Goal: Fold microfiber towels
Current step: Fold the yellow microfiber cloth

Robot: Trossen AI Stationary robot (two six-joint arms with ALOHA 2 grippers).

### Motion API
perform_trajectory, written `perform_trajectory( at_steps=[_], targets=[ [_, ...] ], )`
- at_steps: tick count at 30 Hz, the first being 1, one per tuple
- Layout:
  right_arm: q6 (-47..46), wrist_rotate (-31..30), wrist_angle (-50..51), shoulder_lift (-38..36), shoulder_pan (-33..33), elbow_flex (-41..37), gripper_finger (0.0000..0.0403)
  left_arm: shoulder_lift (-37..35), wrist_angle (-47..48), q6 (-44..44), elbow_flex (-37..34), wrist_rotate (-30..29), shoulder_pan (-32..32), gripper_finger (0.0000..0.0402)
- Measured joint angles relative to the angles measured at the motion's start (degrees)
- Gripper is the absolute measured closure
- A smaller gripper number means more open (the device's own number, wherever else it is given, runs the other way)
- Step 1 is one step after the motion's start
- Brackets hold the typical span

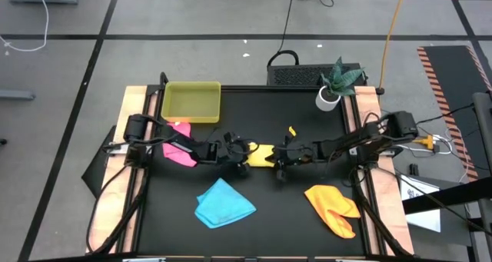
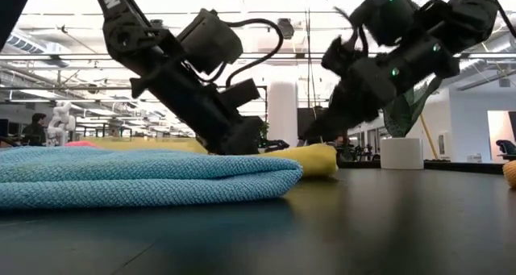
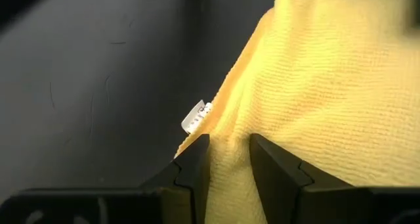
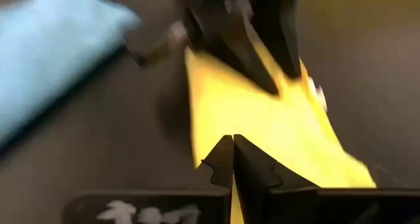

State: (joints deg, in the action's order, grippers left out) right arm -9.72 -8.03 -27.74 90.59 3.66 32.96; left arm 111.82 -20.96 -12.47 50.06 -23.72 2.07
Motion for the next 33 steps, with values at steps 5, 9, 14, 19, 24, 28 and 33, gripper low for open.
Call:
perform_trajectory(
  at_steps=[5, 9, 14, 19, 24, 28, 33],
  targets=[
    [-0.86, -0.85, 1.52, 4.2, -1.49, 0.01, 0.0401, -0.19, -0.29, 0.11, 0.02, 0.13, 0.25, 0.0289],
    [-1.81, -0.88, 5.77, 4.11, -1.57, 0.12, 0.0401, -3.2, 0.0, 0.47, -0.08, 0.27, 1.42, 0.0289],
    [-2.05, -0.75, 8.84, 0.75, -0.61, -0.01, 0.0401, -5.89, 0.86, 1.74, -0.06, 0.32, 2.6, 0.0289],
    [-2.8, -0.77, 7.9, -3.16, 0.22, -0.03, 0.0401, -5.98, 0.93, 1.81, -0.04, 0.32, 2.62, 0.0289],
    [-3.13, -1.15, 2.13, -1.97, -0.56, 0.02, 0.0401, -5.98, 1.54, 2.19, -0.04, 0.32, 2.13, 0.0289],
    [-5.21, -6.53, 2.42, 0.2, -2.41, 0.03, 0.0401, -4.85, 1.34, 2.25, -0.01, 0.27, 1.7, 0.0289],
    [-8.54, -8.49, 4.55, 3.2, -3.99, -0.01, 0.0401, -3.77, 1.72, 1.82, -0.05, -1.78, 1.42, 0.0289]
  ],
)
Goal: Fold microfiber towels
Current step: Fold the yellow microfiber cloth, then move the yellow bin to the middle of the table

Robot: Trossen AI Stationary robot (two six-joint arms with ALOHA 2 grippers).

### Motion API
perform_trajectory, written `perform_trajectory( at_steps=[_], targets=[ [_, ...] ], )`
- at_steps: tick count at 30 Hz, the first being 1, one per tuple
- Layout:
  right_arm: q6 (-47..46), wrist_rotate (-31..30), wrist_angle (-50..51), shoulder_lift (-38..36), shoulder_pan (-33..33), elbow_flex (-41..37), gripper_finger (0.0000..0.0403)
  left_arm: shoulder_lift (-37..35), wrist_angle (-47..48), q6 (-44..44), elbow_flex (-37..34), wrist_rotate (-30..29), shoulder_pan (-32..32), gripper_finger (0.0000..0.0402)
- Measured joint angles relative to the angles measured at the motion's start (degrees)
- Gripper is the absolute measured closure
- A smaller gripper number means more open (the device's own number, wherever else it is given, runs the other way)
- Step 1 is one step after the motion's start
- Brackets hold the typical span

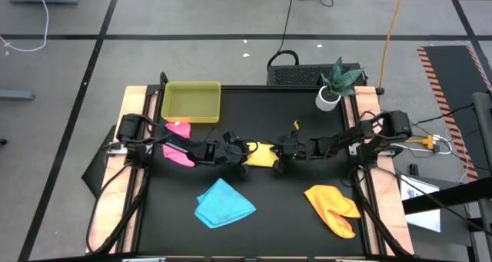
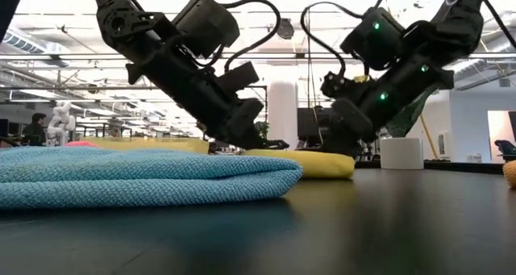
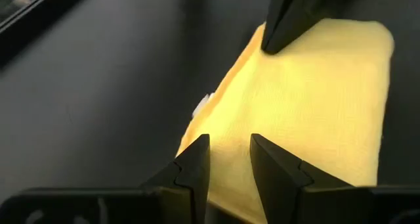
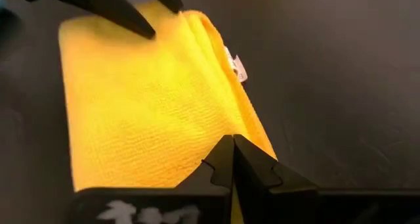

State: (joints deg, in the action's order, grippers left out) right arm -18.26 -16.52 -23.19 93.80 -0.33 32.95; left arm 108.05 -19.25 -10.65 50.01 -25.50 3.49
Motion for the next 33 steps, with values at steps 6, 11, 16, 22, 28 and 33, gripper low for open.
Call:
perform_trajectory(
  at_steps=[6, 11, 16, 22, 28, 33],
  targets=[
    [2.6, -0.03, 0.05, -0.74, 0.59, -0.01, 0.0401, 0.02, -0.28, -0.03, -0.01, -0.24, -0.15, 0.0289],
    [4.62, 0.05, 1.41, -6.07, 1.59, 0.04, 0.0401, -0.02, -0.31, -0.27, -0.01, -0.2, -0.07, 0.0289],
    [4.61, 0.05, 7.55, -10.58, 1.56, 0.04, 0.0397, -2.26, 4.0, -0.43, -0.01, -0.03, 0.39, 0.0289],
    [4.39, 0.05, 11.95, -13.4, 2.82, 0.02, 0.0368, -13.39, 24.24, -8.28, 0.01, -9.2, -0.9, 0.0289],
    [4.59, 0.07, 13.1, -15.65, 6.28, 0.02, 0.0349, -23.94, 42.0, -13.43, 0.01, -9.65, -11.32, 0.0294],
    [3.91, 0.07, 12.37, -15.95, 7.98, 0.02, 0.035, -24.66, 47.06, -11.78, 0.01, -2.24, -24.03, 0.0325]
  ],
)
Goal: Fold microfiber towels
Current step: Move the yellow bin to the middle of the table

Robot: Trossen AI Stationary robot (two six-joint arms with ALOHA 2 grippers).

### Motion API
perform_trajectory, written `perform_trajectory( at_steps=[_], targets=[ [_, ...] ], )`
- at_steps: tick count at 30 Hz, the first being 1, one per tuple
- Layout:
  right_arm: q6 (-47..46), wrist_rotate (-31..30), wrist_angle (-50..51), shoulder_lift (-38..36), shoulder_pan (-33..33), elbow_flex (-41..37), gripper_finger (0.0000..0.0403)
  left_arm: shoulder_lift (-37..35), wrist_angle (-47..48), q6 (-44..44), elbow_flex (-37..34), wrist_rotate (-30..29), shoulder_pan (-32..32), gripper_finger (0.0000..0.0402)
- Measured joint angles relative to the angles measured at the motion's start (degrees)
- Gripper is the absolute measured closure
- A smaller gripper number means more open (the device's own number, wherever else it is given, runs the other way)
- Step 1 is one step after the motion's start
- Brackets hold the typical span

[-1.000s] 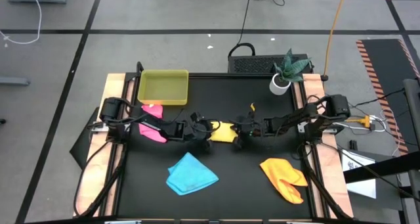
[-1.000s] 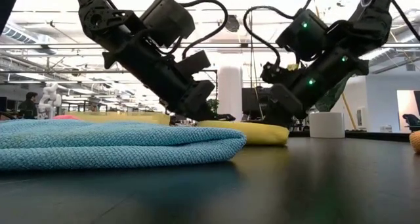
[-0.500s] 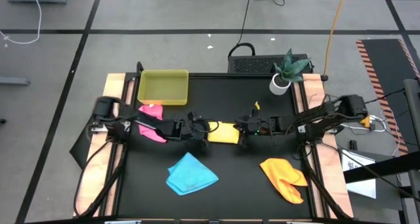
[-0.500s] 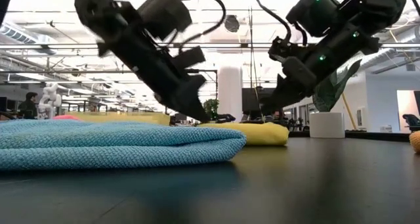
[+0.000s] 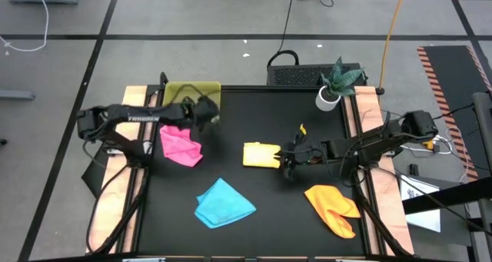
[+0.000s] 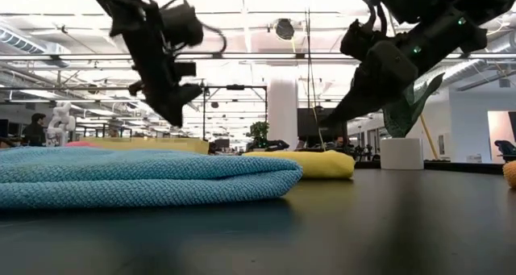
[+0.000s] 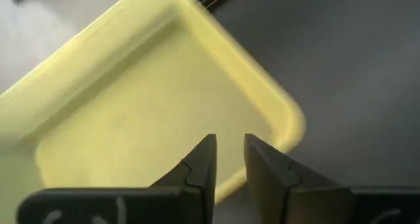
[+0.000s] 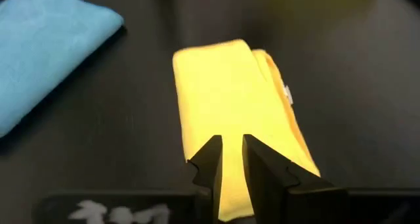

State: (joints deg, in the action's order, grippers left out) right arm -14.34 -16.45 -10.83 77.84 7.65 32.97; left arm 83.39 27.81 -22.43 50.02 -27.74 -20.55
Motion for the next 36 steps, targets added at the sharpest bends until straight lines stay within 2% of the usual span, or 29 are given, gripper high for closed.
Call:
perform_trajectory(
  at_steps=[4, 8, 12, 14, 17, 20, 23, 27, 30, 33, 36],
  targets=[
    [0.68, 0.02, 2.22, 0.02, -0.41, 0.0, 0.0341, 1.25, 0.56, 4.21, 0.0, 3.79, -4.02, 0.0348],
    [2.82, 0.02, 3.75, 0.02, -0.88, 0.0, 0.0311, 1.25, -0.08, 7.17, -0.02, 2.46, -3.65, 0.0365],
    [4.39, 0.2, 2.75, 0.02, -0.01, 0.0, 0.0273, 1.84, -4.92, 9.69, -0.02, 0.91, -4.9, 0.0377],
    [4.57, 0.22, 1.97, 0.02, 0.76, 0.0, 0.0257, 2.34, -7.62, 10.81, -0.02, 5.58, -7.22, 0.0379],
    [4.58, 0.24, 1.64, 0.02, 1.59, 0.0, 0.0241, 2.17, -11.71, 13.02, -0.01, 16.09, -11.12, 0.0362],
    [4.58, 0.24, 1.66, 0.05, 2.22, 0.0, 0.0235, 2.19, -13.26, 13.34, -0.02, 26.51, -14.76, 0.0315],
    [4.58, 0.24, 1.76, 0.05, 2.24, 0.0, 0.0234, 2.18, -13.4, 13.15, 0.0, 31.98, -17.05, 0.0252],
    [4.78, 0.17, 1.92, 0.05, 2.22, 0.0, 0.0234, 2.19, -11.49, 10.56, 0.0, 32.32, -16.89, 0.0177],
    [4.78, 0.19, 1.92, 0.05, 2.22, 0.0, 0.0234, 2.2, -11.2, 9.58, 0.0, 32.25, -14.74, 0.0146],
    [4.78, 0.17, 1.9, 0.05, 2.22, 0.0, 0.0234, 2.4, -11.86, 8.3, 0.0, 29.96, -11.03, 0.0141],
    [4.77, 0.15, 1.89, 0.05, 2.22, 0.0, 0.0234, 3.58, -12.3, 7.72, -0.01, 21.49, -7.42, 0.0157]
  ],
)
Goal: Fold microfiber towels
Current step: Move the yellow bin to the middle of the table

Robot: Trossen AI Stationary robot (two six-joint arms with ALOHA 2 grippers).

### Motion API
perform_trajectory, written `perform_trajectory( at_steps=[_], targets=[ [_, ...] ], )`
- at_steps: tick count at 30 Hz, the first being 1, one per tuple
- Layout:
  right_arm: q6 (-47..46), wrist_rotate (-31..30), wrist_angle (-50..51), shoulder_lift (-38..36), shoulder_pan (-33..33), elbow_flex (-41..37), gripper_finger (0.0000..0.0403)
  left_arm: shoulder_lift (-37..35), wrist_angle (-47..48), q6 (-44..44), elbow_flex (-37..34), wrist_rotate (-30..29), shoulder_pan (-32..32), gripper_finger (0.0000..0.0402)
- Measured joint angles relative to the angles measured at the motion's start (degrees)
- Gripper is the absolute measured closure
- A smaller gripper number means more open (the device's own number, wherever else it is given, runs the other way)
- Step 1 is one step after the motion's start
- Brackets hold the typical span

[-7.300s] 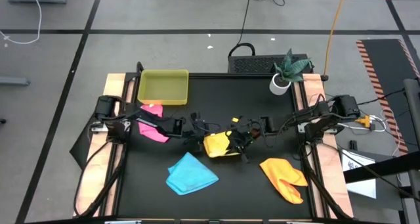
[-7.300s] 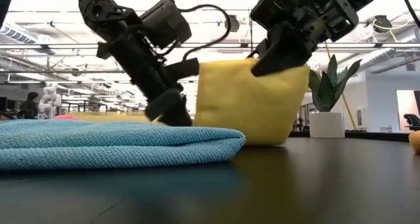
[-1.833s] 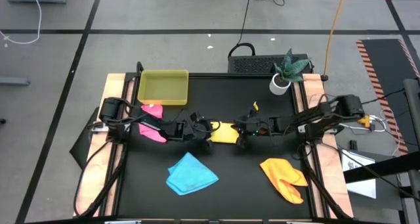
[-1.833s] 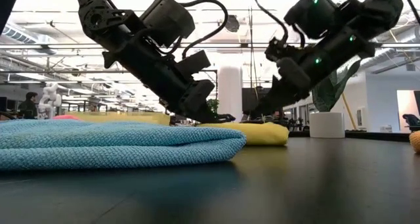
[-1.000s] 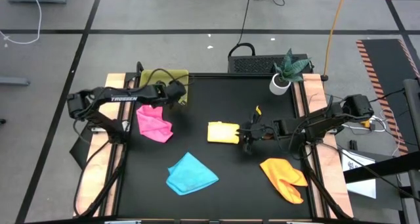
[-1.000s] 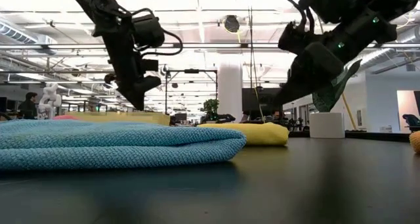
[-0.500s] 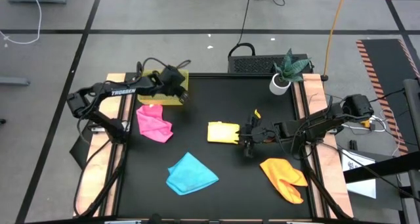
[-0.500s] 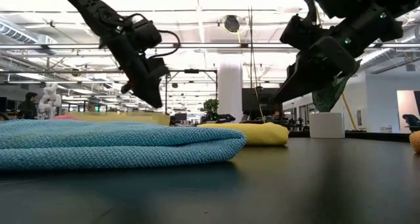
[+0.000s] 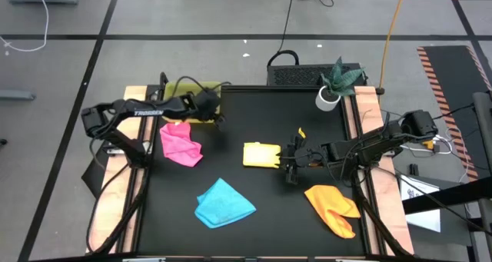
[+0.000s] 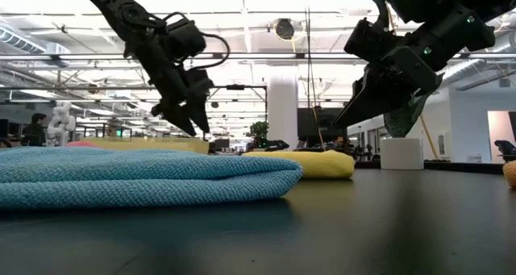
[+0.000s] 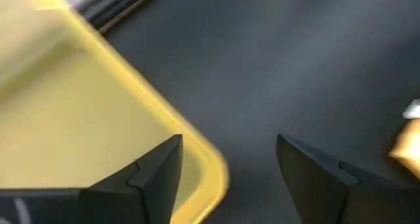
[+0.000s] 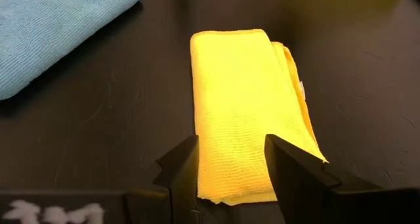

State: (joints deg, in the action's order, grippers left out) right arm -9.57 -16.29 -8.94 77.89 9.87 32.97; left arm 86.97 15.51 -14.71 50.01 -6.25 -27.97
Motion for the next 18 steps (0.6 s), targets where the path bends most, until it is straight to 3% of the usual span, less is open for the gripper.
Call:
perform_trajectory(
  at_steps=[3, 11, 18],
  targets=[
    [-0.08, -0.01, -0.09, 0.0, 0.0, 0.0, 0.0234, 2.15, -1.51, -0.23, 0.03, -6.29, 1.91, 0.0181],
    [-0.12, -0.04, -0.23, 0.0, 0.0, 0.0, 0.0234, 9.02, -3.72, -1.97, -0.02, -6.25, 1.66, 0.0248],
    [-0.03, -0.07, 0.41, 0.0, 0.57, 0.0, 0.0234, 8.42, -3.71, 0.24, -0.03, -5.6, 3.91, 0.0337]
  ],
)
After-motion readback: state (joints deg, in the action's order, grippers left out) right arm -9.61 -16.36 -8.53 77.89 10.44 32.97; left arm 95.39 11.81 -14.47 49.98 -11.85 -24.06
